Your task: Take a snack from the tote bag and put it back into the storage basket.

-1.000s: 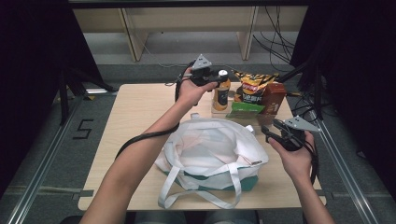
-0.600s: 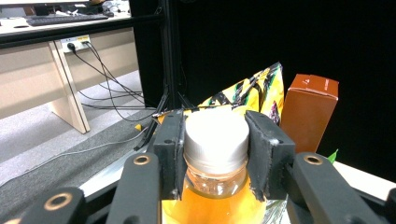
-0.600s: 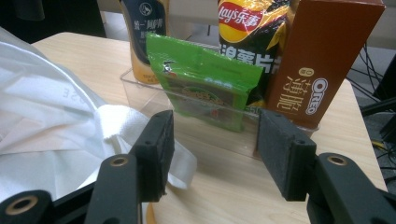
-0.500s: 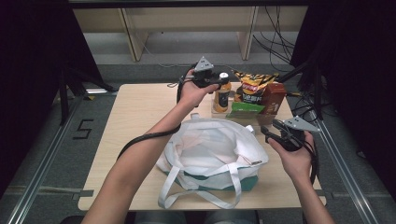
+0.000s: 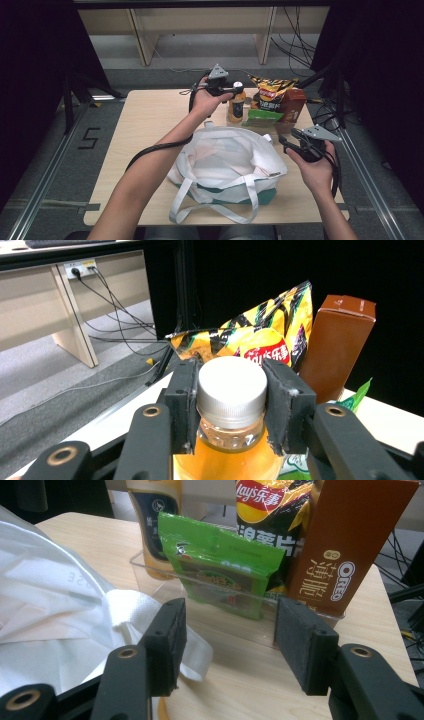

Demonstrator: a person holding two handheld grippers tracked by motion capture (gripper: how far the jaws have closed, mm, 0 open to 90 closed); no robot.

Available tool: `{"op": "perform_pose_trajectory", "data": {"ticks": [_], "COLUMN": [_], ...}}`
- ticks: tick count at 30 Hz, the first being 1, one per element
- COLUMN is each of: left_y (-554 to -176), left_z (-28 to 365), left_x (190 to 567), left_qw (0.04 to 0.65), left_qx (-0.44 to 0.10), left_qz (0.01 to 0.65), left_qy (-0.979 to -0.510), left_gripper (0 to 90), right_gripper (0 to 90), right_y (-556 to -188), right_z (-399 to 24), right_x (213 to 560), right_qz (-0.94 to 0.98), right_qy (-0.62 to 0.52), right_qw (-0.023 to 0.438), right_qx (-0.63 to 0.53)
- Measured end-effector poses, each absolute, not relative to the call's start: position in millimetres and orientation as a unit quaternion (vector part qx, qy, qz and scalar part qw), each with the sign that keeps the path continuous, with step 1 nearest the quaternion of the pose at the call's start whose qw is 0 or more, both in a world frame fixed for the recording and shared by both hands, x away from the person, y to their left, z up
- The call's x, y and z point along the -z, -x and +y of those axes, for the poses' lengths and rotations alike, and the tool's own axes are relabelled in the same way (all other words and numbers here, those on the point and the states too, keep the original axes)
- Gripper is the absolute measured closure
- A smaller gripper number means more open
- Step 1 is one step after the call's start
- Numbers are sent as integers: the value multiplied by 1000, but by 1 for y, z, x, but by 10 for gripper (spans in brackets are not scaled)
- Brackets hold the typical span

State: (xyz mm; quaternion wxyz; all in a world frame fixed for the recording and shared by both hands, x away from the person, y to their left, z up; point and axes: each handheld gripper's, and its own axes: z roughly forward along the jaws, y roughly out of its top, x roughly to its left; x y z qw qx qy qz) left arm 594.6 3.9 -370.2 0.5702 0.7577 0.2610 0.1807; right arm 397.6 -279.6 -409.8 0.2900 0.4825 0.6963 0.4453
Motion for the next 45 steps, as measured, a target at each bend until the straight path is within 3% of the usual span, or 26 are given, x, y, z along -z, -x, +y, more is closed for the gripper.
{"op": "perform_pose_trajectory", "data": {"ticks": [45], "left_y": [-597], "left_z": [0], "left_x": [385], "left_qw": [521], "left_qx": [-169], "left_qz": [271], "left_qy": [-792], "left_gripper": [592], "right_gripper": [472], "right_y": [-399], "right_z": [-278], "right_x": [412], "right_qz": [691], "right_qy": [-480], "right_qw": [296], "right_qx": [-452]}}
